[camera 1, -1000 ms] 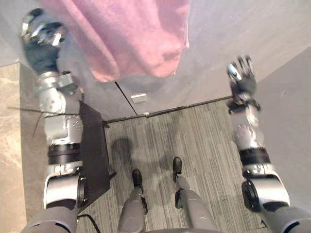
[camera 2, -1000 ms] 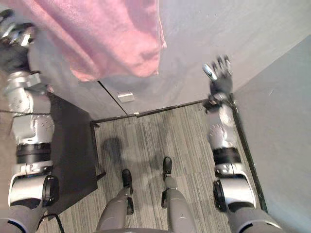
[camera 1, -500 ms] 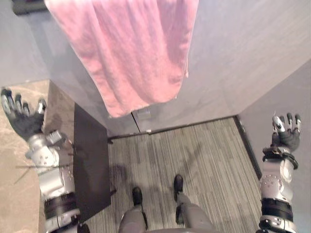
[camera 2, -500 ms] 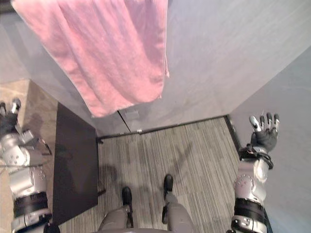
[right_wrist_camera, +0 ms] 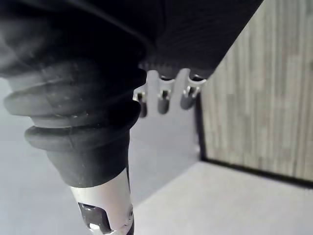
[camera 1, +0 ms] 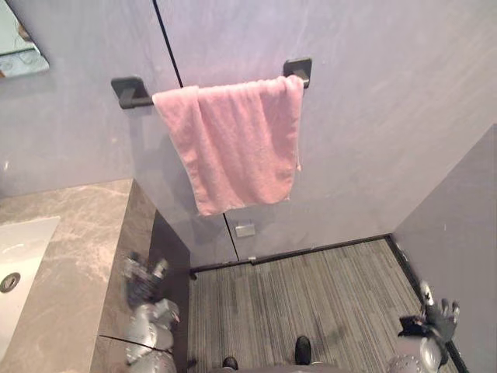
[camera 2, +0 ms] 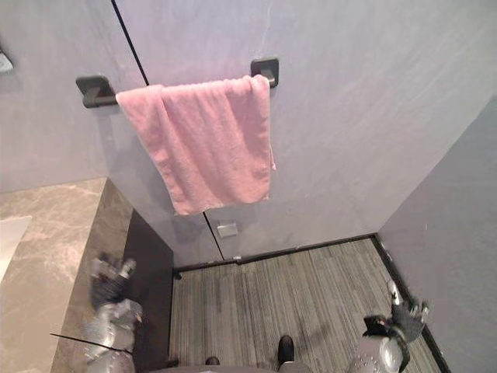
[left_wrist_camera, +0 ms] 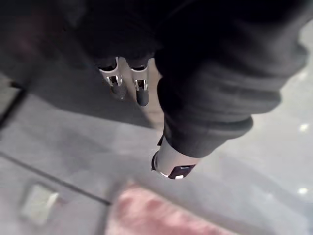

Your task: Organize washtable

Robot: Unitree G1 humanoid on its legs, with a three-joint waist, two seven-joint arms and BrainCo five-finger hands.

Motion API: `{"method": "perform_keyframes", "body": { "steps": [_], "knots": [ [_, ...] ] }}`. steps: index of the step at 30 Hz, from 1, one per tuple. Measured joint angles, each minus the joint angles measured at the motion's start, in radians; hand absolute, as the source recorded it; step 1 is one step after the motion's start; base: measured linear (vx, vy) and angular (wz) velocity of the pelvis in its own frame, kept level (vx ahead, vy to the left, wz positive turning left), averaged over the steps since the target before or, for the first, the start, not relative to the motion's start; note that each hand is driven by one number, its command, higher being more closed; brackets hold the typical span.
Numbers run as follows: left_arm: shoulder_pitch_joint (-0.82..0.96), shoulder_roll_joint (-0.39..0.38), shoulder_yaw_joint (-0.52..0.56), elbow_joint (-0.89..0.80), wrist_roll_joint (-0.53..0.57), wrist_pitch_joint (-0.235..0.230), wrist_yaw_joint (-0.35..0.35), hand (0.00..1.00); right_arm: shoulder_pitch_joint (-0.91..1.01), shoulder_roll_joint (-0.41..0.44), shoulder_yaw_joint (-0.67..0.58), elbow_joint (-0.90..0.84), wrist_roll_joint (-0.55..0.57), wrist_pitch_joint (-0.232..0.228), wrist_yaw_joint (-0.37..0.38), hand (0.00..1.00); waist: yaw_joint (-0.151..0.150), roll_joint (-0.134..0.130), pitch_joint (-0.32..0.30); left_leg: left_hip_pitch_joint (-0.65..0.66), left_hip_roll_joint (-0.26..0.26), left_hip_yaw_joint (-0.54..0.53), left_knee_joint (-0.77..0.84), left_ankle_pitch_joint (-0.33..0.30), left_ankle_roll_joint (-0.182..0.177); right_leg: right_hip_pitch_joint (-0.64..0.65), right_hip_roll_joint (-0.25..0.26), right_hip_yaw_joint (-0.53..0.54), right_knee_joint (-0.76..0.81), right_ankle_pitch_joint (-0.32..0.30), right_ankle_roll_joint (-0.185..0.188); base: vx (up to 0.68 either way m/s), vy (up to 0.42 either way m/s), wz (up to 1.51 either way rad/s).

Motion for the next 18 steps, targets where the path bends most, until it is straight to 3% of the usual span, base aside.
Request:
{"method": "perform_keyframes", "body": {
  "steps": [4, 8, 10, 13, 16, 18],
  "knots": [
    [-0.01, -0.009, -0.049, 0.189, -0.049, 0.021, -0.04, 0.0, 0.021, -0.001, -0.004, 0.207, 0.141, -0.018, 0.001, 0.0, -0.001, -0.001, -0.014, 0.027, 0.018, 0.04, 0.001, -0.013, -0.007, 0.011, 0.007, -0.006, 0.004, 0.002, -0.003, 0.01, -0.016, -0.26],
    [-0.071, -0.01, -0.111, 0.388, -0.048, 0.019, -0.043, 0.0, 0.037, -0.001, 0.006, 0.398, 0.154, -0.02, -0.008, 0.0, -0.001, -0.006, -0.02, 0.032, 0.023, 0.063, -0.003, -0.014, -0.01, 0.005, 0.019, 0.005, 0.0, 0.001, -0.004, 0.02, -0.011, -0.12],
    [-0.113, -0.013, -0.116, 0.525, -0.048, 0.018, -0.041, 0.0, 0.036, -0.002, 0.034, 0.479, 0.151, 0.0, -0.008, 0.0, -0.005, -0.006, -0.02, 0.031, 0.024, 0.066, -0.005, -0.015, -0.01, 0.001, 0.022, 0.006, 0.0, 0.001, -0.004, 0.02, -0.001, -0.08],
    [-0.151, -0.008, -0.053, 0.719, -0.049, 0.018, -0.036, 0.0, 0.033, -0.022, 0.08, 0.565, 0.036, 0.059, 0.02, 0.0, -0.007, -0.012, -0.019, 0.03, 0.024, 0.063, -0.004, -0.02, -0.017, -0.001, 0.023, 0.008, -0.001, -0.001, -0.007, 0.03, 0.01, 0.01],
    [-0.154, 0.007, 0.059, 0.797, -0.032, 0.007, -0.014, 0.0, 0.026, -0.054, 0.124, 0.625, -0.212, 0.102, 0.044, 0.0, -0.001, -0.028, -0.017, 0.027, 0.021, 0.055, -0.003, -0.027, -0.02, 0.0, 0.02, 0.006, -0.001, -0.005, -0.009, 0.05, 0.024, 0.03],
    [-0.143, 0.021, 0.115, 0.854, 0.023, 0.016, -0.011, 0.0, 0.014, -0.07, 0.141, 0.64, -0.315, 0.115, 0.064, 0.0, -0.001, -0.033, -0.018, 0.028, 0.019, 0.041, 0.0, -0.032, -0.02, 0.001, 0.019, 0.006, -0.001, -0.008, -0.005, 0.07, 0.032, 0.03]
  ]
}}
